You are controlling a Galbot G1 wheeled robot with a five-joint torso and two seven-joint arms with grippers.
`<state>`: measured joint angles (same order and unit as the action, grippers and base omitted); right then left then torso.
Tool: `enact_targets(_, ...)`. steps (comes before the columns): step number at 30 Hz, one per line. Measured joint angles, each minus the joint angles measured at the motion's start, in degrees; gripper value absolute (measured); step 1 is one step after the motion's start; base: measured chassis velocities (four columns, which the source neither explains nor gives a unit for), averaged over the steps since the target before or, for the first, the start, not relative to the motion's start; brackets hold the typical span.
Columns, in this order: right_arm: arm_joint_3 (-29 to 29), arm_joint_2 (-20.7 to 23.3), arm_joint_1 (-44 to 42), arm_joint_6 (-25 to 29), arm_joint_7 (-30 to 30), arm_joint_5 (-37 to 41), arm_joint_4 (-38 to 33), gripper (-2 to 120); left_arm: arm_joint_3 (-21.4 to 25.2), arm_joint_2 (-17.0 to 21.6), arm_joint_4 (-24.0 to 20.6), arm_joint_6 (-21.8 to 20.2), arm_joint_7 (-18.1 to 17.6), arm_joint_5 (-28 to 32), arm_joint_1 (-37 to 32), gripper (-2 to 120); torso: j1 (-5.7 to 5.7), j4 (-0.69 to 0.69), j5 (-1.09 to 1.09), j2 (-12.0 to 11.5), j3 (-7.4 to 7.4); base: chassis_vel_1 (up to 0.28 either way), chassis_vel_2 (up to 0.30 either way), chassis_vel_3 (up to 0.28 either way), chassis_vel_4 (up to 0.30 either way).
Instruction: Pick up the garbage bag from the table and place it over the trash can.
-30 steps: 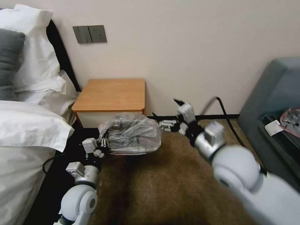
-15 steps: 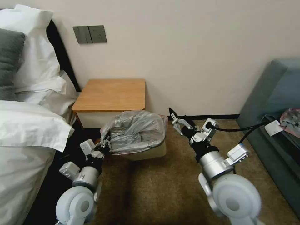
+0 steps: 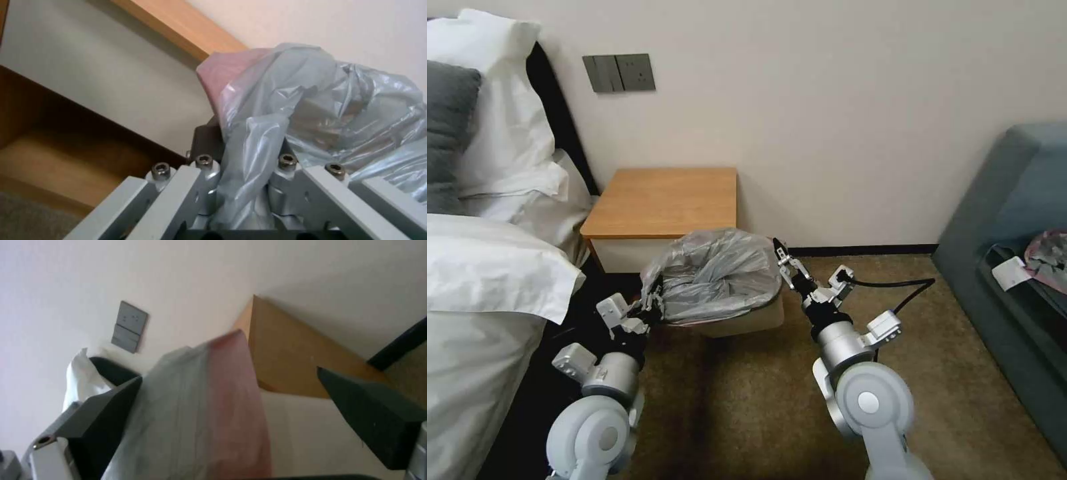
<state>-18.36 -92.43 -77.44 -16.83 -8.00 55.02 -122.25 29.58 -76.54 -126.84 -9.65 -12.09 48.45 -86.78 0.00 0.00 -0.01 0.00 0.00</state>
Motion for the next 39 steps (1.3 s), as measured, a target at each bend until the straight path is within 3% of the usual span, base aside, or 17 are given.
enact_targets(4, -0.4, 0.1, 0.1, -0.1, 1.1, 0.8, 0.3, 100, 0.0, 0.0, -0.4, 0.1, 0.0, 0.2, 0.0, 9, 0.0, 0.0, 0.0, 0.0, 0.0, 0.0, 0.0, 0.0, 0.0)
enact_targets(9, -0.9, 0.1, 0.1, 0.0, 2.3, 1.0, 0.4, 87, -0.1, -0.1, -0.9, 0.1, 0.0, 0.5, -0.1, 9, 0.0, 0.0, 0.0, 0.0, 0.0, 0.0, 0.0, 0.0, 0.0)
enact_targets(12, -1.1, 0.2, 0.1, 0.3, 3.1, 1.0, 0.7, 70, -0.4, -0.2, -1.4, 0.1, 0.0, 0.5, -0.3, 9, 0.0, 0.0, 0.0, 0.0, 0.0, 0.0, 0.0, 0.0, 0.0)
enact_targets(18, -1.2, 0.2, 0.2, 0.7, 4.1, 0.9, 1.7, 53, -0.6, -0.4, -2.3, 0.1, -0.1, 0.6, -0.5, 9, 0.0, 0.0, 0.01, 0.0, 0.0, 0.0, 0.0, 0.0, 0.0)
enact_targets(24, -0.8, 0.3, -0.2, 1.7, 4.4, -0.2, 1.7, 26, -0.2, -0.2, -2.2, 0.1, -0.2, 0.6, -0.2, 9, 0.0, 0.0, 0.01, 0.0, 0.0, 0.0, 0.0, 0.0, 0.0)
enact_targets(32, -1.1, 0.3, -0.4, 2.3, 4.1, -1.6, 1.8, 0, -0.3, -0.3, -2.2, 0.1, -0.2, 0.8, 0.0, 9, 0.0, 0.0, 0.0, 0.0, 0.0, 0.0, 0.0, 0.0, 0.0)
enact_targets(39, -0.8, 0.3, -0.4, 2.5, 4.1, -2.9, 2.3, 0, -0.5, -0.3, -2.4, 0.1, -0.3, 1.4, -0.1, 9, 0.0, 0.0, 0.01, 0.0, 0.0, 0.0, 0.0, 0.0, 0.0)
